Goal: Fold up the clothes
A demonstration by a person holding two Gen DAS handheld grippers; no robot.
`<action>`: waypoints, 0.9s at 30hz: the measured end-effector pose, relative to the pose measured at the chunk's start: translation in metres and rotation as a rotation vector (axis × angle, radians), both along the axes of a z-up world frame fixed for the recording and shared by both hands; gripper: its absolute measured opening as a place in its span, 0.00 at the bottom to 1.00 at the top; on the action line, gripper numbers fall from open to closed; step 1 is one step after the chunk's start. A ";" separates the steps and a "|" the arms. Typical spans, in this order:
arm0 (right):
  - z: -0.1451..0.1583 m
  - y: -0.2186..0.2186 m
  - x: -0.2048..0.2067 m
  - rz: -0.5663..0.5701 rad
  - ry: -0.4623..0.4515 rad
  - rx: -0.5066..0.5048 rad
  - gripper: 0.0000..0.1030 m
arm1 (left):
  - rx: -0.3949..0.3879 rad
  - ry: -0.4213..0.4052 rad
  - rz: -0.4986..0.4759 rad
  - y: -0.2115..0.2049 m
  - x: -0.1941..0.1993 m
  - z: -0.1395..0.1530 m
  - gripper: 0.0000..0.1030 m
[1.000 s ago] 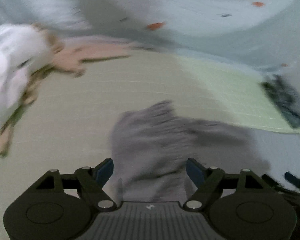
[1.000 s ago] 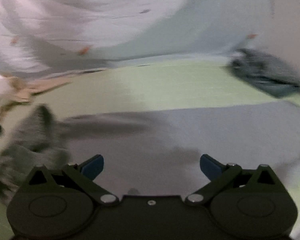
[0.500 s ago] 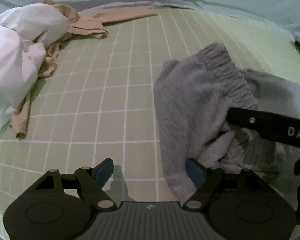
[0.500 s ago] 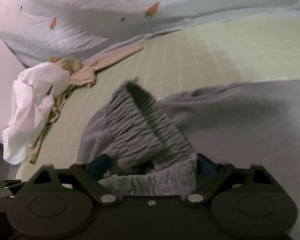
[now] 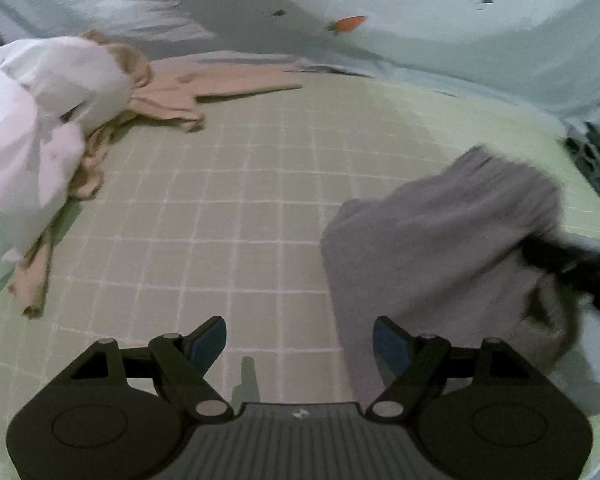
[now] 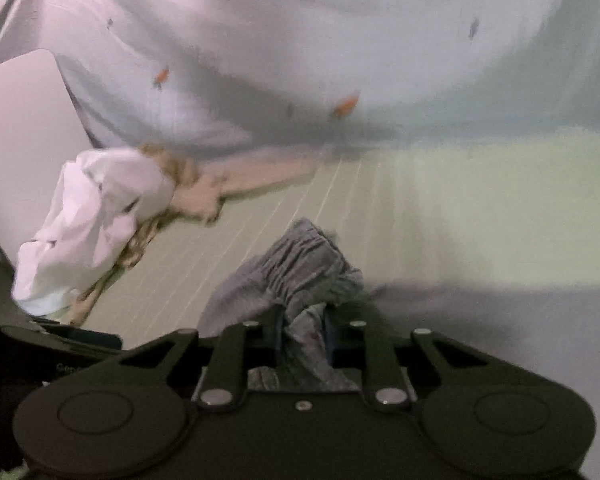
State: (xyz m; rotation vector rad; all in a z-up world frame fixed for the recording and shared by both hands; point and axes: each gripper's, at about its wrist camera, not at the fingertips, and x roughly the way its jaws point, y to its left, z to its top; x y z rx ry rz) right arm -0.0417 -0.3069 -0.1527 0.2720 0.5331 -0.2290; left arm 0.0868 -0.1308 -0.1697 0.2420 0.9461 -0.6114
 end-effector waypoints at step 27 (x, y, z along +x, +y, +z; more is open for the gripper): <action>-0.057 -0.130 -0.155 -0.498 0.270 0.062 1.00 | 0.219 -0.081 -0.298 -0.124 -0.078 -0.008 0.87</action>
